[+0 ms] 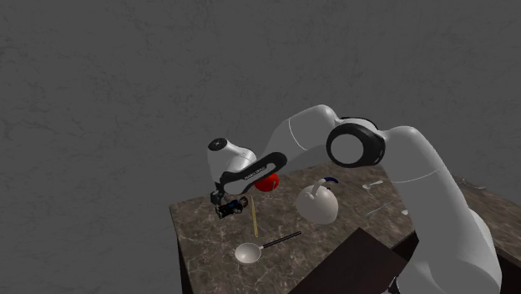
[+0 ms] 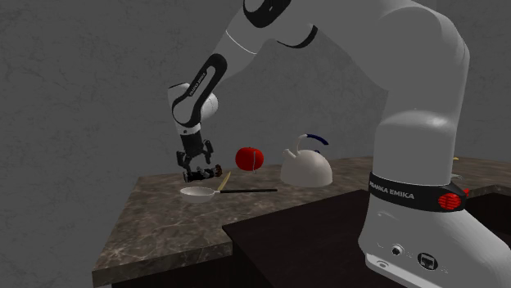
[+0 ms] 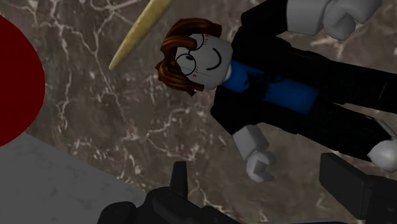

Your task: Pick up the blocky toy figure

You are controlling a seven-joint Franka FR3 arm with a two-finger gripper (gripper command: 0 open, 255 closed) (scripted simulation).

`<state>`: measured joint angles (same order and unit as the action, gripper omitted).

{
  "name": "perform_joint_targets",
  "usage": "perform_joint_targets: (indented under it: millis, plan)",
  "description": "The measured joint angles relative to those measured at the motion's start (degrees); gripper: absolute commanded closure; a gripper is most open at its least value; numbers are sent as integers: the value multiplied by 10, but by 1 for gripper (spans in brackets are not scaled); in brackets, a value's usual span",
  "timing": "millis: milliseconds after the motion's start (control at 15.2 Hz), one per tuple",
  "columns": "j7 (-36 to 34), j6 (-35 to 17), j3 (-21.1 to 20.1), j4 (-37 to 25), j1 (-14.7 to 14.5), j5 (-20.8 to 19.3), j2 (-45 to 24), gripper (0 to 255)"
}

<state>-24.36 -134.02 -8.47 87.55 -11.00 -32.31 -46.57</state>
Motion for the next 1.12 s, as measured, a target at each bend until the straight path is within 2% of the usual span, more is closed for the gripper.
perform_joint_targets:
  millis: [66,132,792,1122]
  plan:
    - [-1,-3,1,-3,0,-1,-6,0]
    - [-2,-5,2,-3,-1,-2,-7,255]
    - [-3,-6,2,-3,-1,-3,-9,255]
    - [6,10,-3,2,3,4,13,255]
